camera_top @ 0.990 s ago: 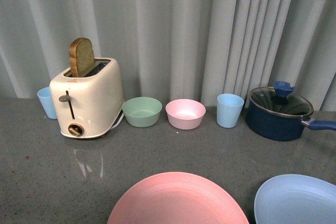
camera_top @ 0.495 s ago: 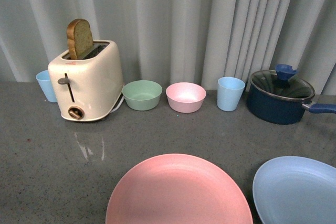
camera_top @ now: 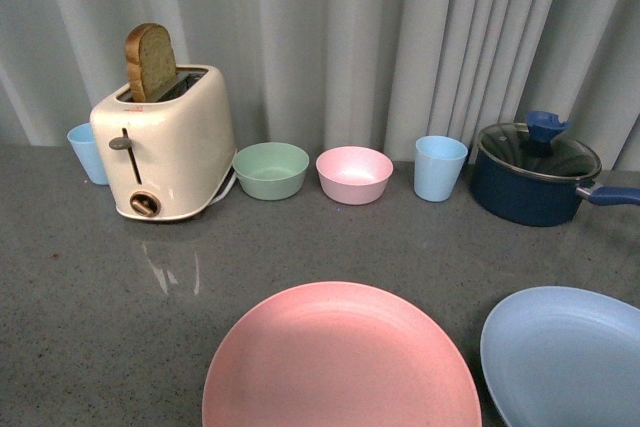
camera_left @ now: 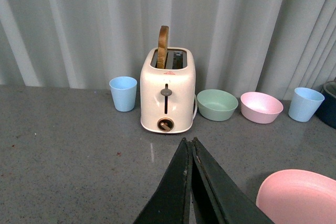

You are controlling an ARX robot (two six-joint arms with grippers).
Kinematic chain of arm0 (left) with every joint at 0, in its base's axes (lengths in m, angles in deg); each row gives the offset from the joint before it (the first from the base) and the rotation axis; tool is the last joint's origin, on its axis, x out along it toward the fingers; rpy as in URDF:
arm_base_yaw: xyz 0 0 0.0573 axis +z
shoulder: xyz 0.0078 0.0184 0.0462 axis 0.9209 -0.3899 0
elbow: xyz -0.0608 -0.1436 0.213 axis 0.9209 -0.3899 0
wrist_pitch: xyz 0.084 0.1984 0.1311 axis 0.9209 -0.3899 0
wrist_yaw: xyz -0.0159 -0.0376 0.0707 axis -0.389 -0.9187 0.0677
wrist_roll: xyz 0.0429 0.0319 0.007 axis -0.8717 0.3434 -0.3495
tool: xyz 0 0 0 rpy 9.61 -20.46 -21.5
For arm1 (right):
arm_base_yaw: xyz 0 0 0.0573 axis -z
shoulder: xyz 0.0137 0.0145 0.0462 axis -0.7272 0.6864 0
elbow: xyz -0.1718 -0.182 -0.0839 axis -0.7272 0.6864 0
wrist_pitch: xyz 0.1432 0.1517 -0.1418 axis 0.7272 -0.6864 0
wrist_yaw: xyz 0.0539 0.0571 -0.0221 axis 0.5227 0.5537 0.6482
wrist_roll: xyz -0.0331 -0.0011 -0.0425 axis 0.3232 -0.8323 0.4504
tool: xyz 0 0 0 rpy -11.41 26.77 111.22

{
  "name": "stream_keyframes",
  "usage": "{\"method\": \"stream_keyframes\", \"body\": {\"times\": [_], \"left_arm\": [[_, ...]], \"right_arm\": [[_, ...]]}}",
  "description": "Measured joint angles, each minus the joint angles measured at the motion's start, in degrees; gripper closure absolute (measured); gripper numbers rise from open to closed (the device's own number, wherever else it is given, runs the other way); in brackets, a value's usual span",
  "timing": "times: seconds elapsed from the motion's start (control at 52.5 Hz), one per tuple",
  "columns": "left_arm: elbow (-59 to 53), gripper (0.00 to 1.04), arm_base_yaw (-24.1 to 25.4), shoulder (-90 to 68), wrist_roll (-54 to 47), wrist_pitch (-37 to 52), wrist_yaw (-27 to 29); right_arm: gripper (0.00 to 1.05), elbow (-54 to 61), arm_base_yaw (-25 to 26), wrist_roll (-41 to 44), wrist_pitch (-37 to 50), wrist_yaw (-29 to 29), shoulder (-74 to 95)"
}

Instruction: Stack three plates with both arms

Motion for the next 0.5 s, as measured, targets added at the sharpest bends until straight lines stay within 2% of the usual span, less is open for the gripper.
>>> {"method": "stream_keyframes", "body": {"times": [0.495], "left_arm": [[0.0,1.01,0.0,9.9,0.0,-10.0,0.0]], "right_arm": [[0.07,0.0,0.0,0.0,0.0,0.0,0.0]]}}
